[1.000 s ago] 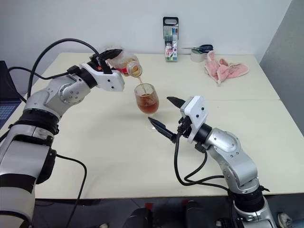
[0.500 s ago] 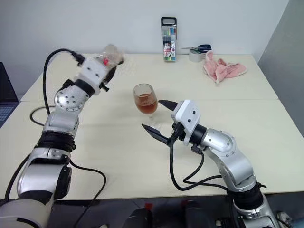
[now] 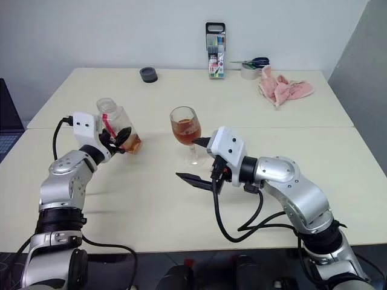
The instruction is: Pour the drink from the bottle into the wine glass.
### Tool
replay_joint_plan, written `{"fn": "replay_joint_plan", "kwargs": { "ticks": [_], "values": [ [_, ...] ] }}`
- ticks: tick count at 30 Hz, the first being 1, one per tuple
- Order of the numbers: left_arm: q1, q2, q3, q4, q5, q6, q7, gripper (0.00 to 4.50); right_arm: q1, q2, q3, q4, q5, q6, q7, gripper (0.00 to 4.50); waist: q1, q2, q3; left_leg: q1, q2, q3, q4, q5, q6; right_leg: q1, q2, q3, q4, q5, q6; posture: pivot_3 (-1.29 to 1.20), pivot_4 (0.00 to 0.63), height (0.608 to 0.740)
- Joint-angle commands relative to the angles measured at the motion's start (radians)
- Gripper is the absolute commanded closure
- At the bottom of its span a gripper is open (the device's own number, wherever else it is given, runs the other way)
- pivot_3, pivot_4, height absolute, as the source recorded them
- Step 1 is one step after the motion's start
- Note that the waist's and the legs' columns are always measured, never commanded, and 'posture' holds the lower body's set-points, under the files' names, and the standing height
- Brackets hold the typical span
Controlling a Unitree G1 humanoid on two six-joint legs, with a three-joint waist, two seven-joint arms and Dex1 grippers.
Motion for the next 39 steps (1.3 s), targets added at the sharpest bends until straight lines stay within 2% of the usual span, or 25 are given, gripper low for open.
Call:
{"fn": "replay_joint_plan", "kwargs": {
  "ticks": [1, 6, 8, 15, 21, 26, 33, 39],
  "values": [
    [0.014, 0.002, 0.036, -0.021, -0.015, -0.022, 0.007, 2.81, -0.026, -0.002, 0.004, -0.022, -0.001, -0.007, 0.008, 0.00, 0.003, 0.000, 0.000, 0.000, 0.000, 0.000, 0.000, 0.000, 0.000, 0.000, 0.000, 0.000, 0.000, 0.000, 0.000, 0.00, 0.150, 0.740],
    [0.033, -0.003, 0.034, 0.005, -0.006, -0.046, 0.012, 2.81, -0.036, 0.004, 0.011, -0.008, -0.010, -0.004, 0.005, 0.00, 0.009, 0.000, 0.000, 0.000, 0.000, 0.000, 0.000, 0.000, 0.000, 0.000, 0.000, 0.000, 0.000, 0.000, 0.000, 0.00, 0.150, 0.740],
    [0.038, -0.005, 0.036, 0.019, -0.004, -0.052, 0.018, 2.10, -0.041, 0.006, 0.012, -0.004, -0.014, -0.006, 0.003, 0.00, 0.010, 0.000, 0.000, 0.000, 0.000, 0.000, 0.000, 0.000, 0.000, 0.000, 0.000, 0.000, 0.000, 0.000, 0.000, 0.00, 0.150, 0.740],
    [0.056, -0.010, 0.022, 0.010, 0.002, -0.069, 0.009, 0.01, -0.048, 0.019, 0.003, 0.000, -0.017, -0.008, -0.015, 0.00, 0.015, 0.000, 0.000, 0.000, 0.000, 0.001, 0.000, 0.000, 0.001, 0.000, 0.000, 0.000, 0.000, 0.000, 0.000, 0.00, 0.150, 0.740],
    [0.104, -0.006, 0.005, -0.030, 0.035, -0.113, 0.003, 0.01, -0.009, 0.011, 0.006, 0.003, -0.044, -0.033, -0.024, 0.00, 0.015, 0.000, -0.001, 0.001, 0.000, 0.001, 0.000, -0.001, 0.002, 0.000, 0.000, 0.001, 0.000, 0.000, 0.000, 0.00, 0.150, 0.740],
    [0.217, -0.023, 0.020, -0.159, 0.044, -0.151, 0.030, 0.01, 0.189, 0.030, -0.017, 0.033, -0.108, -0.211, -0.061, 0.00, 0.018, -0.003, -0.002, 0.000, 0.000, 0.001, -0.002, -0.001, 0.002, 0.000, -0.001, 0.000, -0.001, 0.000, 0.000, 0.00, 0.150, 0.740],
    [0.383, -0.054, 0.037, -0.357, 0.059, -0.145, 0.099, 0.01, 0.474, 0.166, -0.080, 0.163, -0.224, -0.504, -0.232, 0.00, 0.021, -0.003, -0.003, 0.003, 0.001, 0.002, -0.002, -0.002, 0.003, 0.001, -0.001, 0.002, -0.001, 0.000, 0.000, 0.00, 0.150, 0.740],
    [0.449, -0.092, 0.054, -0.422, 0.059, -0.196, 0.142, 0.01, 0.516, 0.251, -0.109, 0.205, -0.254, -0.584, -0.317, 0.00, 0.022, -0.003, -0.003, 0.003, 0.001, 0.002, -0.002, -0.002, 0.003, 0.001, 0.000, 0.002, -0.001, 0.000, 0.000, 0.00, 0.150, 0.740]
  ]
}}
